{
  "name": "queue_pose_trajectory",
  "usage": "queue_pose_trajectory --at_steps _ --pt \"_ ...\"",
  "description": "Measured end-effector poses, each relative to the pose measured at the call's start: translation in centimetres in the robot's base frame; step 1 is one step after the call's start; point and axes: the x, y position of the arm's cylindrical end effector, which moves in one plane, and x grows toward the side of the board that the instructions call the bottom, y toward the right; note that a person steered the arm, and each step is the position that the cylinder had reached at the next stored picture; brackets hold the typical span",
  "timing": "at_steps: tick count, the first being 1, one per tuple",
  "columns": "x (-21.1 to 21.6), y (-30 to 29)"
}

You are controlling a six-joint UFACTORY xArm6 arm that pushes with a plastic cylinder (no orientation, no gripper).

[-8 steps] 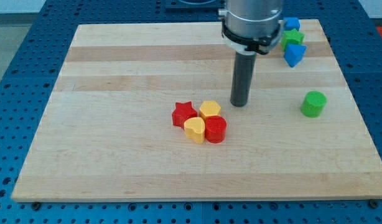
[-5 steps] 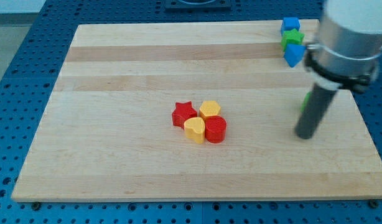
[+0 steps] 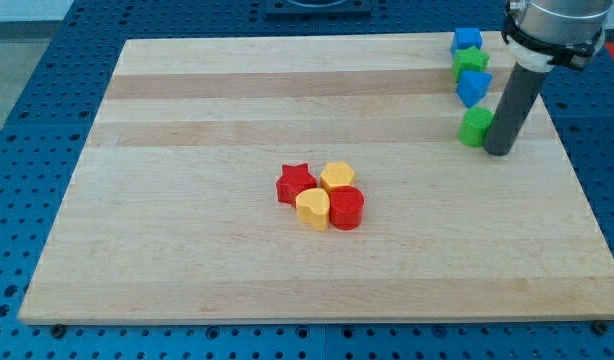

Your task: Move the green blocks close to the triangle

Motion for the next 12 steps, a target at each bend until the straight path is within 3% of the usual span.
queue_pose_trajectory --at_steps 3,5,7,9,11,12 --pt "-6.2 -4.0" --pt "-4.5 -1.2" --pt "-9.5 3.4" --pt "-13.2 3.7" --pt "-20.5 4.4" --pt "-21.1 3.0"
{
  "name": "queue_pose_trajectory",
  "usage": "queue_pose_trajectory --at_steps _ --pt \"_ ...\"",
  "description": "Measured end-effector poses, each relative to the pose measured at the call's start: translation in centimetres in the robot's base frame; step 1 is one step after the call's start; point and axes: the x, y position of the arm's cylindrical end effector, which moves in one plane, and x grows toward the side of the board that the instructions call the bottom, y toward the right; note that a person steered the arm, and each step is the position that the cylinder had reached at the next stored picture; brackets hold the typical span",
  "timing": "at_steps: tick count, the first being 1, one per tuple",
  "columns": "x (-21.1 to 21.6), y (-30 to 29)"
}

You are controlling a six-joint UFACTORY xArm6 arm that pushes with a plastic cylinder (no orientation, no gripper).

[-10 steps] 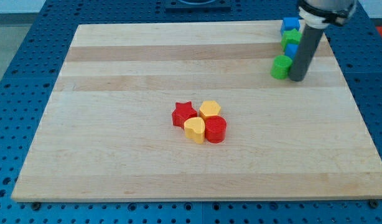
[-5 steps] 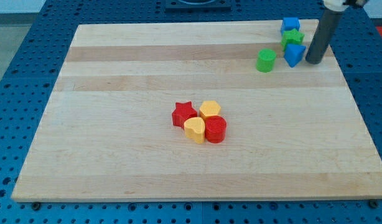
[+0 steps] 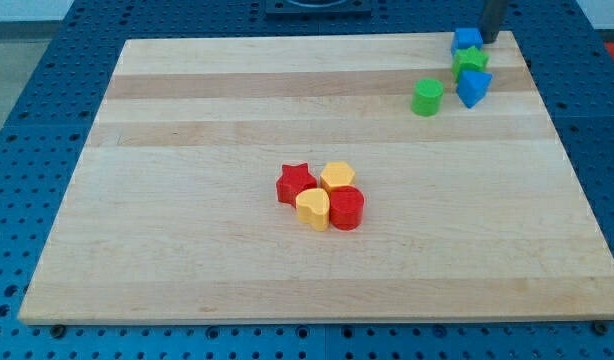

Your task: Move the green blocks close to the triangle

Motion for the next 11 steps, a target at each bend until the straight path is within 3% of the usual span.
queue_pose_trajectory --at_steps 3,7,11 --pt "1.6 -3.1" --pt "2.0 0.6" --pt "7.3 -6.7"
